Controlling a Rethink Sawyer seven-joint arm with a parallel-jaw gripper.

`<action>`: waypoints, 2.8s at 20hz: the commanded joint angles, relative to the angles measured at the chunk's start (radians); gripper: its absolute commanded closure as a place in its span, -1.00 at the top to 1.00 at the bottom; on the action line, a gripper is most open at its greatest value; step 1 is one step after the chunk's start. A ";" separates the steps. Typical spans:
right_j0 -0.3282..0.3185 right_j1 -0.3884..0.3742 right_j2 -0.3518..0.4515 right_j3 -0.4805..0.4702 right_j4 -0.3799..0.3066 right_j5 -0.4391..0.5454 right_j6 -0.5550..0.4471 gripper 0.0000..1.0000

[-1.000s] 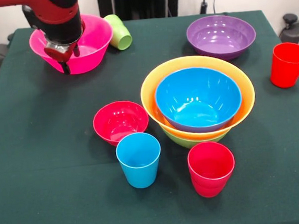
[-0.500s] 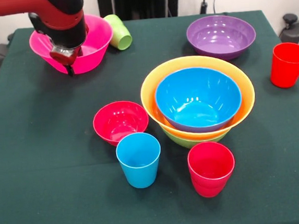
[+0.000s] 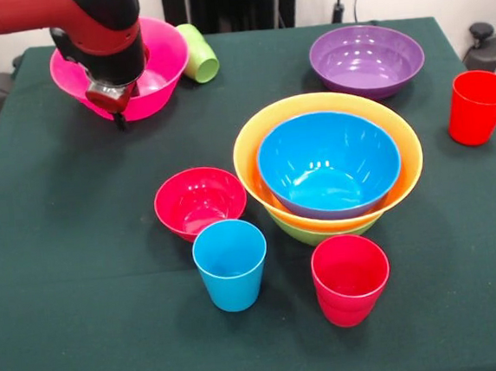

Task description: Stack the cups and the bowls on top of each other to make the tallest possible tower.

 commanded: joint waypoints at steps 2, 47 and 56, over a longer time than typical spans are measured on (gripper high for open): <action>0.011 0.065 0.010 -0.074 -0.066 -0.092 -0.168 -1.00; 0.125 -0.028 0.099 -0.459 0.347 0.520 -0.172 -1.00; 0.191 0.005 0.125 -0.622 0.409 0.647 -0.034 -1.00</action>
